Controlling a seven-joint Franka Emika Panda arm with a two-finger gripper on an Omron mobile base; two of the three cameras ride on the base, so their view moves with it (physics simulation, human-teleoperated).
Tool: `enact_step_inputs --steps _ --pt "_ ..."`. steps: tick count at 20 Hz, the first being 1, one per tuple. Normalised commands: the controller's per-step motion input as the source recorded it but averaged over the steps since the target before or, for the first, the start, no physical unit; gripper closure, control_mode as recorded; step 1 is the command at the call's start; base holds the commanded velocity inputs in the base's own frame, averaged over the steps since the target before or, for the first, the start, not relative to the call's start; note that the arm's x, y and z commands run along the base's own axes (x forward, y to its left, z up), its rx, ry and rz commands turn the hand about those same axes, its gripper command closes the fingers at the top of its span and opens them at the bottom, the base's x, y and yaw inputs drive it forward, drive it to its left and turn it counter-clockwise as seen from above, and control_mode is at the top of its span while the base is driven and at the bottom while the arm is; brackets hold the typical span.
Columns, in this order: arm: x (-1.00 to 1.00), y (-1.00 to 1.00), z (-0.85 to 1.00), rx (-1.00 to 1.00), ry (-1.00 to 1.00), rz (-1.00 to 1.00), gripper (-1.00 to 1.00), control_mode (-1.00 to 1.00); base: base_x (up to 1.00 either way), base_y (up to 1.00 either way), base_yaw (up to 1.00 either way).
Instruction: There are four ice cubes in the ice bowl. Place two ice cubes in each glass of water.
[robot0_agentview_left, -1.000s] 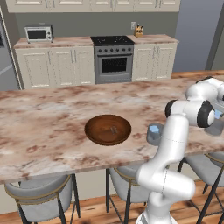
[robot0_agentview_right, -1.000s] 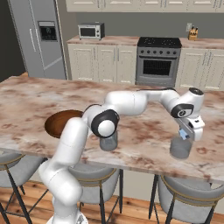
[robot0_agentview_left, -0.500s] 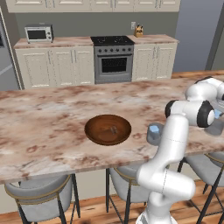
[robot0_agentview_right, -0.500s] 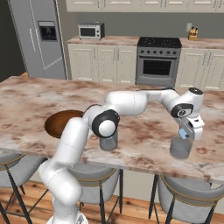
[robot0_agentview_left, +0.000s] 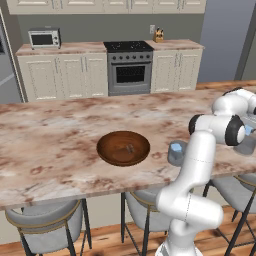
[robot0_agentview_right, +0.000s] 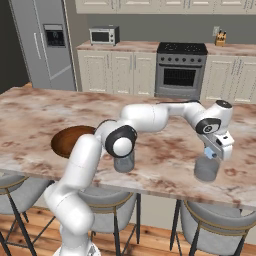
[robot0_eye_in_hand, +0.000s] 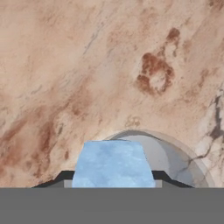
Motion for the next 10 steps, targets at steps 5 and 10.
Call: enact_step_inputs --steps 5,10 --pt "0.00 0.00 0.00 0.00 0.00 0.03 -1.00 -1.00 0.00 0.00 0.00" --pt "0.00 0.00 0.00 0.00 0.00 0.00 -1.00 -1.00 0.00 0.00 0.00"
